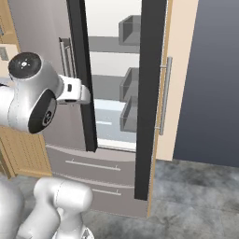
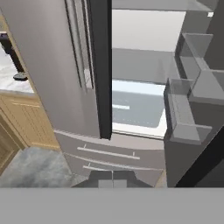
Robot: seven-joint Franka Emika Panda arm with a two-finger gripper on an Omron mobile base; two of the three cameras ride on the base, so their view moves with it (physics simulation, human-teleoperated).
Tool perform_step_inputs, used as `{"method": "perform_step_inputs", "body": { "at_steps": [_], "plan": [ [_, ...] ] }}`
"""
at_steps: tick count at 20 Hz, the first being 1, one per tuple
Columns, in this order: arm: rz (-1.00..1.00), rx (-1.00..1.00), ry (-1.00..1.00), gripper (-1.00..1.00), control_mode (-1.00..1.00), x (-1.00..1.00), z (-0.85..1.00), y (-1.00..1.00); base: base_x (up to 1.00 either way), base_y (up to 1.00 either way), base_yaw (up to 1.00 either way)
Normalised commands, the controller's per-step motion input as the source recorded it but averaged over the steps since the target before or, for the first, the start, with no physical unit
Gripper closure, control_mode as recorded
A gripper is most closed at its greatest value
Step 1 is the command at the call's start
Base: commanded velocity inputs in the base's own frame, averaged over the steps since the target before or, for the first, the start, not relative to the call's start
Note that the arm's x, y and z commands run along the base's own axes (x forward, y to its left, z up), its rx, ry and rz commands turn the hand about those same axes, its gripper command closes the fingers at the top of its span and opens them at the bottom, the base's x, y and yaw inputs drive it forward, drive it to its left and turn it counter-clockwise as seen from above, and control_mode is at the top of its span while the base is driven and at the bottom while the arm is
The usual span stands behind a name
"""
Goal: Place one of the steaks on the plate and the other in the bowl. Then place the bowl in the fridge.
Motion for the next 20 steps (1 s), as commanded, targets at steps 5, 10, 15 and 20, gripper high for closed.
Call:
{"method": "perform_step_inputs", "body": {
  "at_steps": [5,10,15,20],
  "plan": [
    [-0.07,-0.19,-0.08,1.0,-1.0,-0.89,-0.23,0.47,0.0,0.0,0.0],
    [-0.1,0.07,0.02,-1.0,-1.0,-0.65,-0.02,-0.08,0.0,0.0,0.0],
    [-0.01,0.13,0.0,-1.0,-1.0,-0.63,0.19,0.0,0.0,0.0,0.0],
    [0.0,0.02,-0.05,-1.0,-1.0,-0.41,0.24,0.03,0.0,0.0,0.0]
  ]
}}
